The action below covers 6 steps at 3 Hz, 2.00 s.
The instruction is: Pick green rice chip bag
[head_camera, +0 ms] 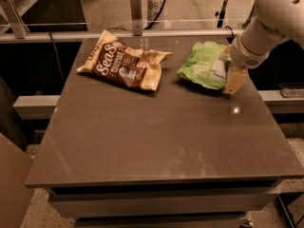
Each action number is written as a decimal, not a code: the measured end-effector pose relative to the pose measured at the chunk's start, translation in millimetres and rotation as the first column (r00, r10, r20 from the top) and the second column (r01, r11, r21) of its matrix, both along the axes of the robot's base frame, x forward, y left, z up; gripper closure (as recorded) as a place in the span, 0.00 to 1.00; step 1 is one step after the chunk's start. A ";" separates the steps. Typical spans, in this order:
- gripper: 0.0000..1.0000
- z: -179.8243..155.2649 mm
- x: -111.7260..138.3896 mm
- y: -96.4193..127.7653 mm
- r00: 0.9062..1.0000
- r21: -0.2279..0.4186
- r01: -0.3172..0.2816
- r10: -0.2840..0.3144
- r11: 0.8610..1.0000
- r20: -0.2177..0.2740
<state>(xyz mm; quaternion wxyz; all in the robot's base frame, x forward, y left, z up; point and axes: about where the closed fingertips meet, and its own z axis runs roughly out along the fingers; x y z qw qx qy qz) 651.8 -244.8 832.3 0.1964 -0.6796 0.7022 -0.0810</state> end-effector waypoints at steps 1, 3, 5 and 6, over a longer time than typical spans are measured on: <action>1.00 0.4 0.0 0.0 1.000 0.000 0.000 0.000 1.000 0.000; 1.00 -2.4 2.0 27.1 0.996 0.058 -0.088 0.088 0.994 0.014; 1.00 4.4 2.0 27.2 0.996 0.058 -0.089 0.088 0.994 0.013; 1.00 4.4 2.0 27.2 0.996 0.059 -0.089 0.088 0.994 0.014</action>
Offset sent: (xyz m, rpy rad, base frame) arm 0.0037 0.0590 -0.0041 0.1291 -0.0296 0.1963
